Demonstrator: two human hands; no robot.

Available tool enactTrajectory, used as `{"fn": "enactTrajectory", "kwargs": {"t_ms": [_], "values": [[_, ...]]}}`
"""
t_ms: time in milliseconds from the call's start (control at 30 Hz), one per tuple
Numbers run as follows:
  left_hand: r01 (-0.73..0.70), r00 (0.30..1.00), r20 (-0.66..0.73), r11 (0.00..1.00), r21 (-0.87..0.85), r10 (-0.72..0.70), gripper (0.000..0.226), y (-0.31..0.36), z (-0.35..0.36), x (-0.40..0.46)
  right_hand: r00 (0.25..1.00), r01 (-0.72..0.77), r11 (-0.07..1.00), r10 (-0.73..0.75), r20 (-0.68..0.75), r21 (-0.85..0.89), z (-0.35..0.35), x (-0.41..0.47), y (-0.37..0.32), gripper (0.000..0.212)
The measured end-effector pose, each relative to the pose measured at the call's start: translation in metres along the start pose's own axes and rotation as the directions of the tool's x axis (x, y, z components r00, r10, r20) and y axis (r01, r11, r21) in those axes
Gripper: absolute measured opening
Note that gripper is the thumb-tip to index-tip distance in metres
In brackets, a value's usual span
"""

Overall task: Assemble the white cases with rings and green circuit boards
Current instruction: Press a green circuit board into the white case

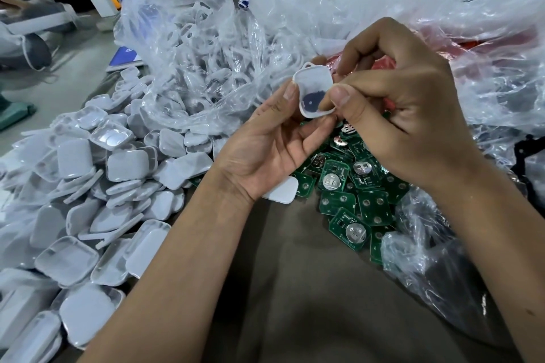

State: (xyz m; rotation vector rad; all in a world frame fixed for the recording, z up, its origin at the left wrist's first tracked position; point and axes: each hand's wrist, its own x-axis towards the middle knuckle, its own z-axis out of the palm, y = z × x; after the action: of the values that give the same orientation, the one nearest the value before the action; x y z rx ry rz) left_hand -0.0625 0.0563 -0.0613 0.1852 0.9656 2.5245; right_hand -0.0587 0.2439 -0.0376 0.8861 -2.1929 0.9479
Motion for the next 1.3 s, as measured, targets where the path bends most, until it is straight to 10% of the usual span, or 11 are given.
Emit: {"fn": "enactTrajectory", "kwargs": {"t_ms": [1300], "values": [[-0.039,0.999,-0.010,0.995,-0.097,0.038,0.040,0.0013,0.0025,-0.0008,0.998,0.049,0.993,-0.043,0.049,-0.108,0.0029,0.0008,-0.0015,0.022]]}}
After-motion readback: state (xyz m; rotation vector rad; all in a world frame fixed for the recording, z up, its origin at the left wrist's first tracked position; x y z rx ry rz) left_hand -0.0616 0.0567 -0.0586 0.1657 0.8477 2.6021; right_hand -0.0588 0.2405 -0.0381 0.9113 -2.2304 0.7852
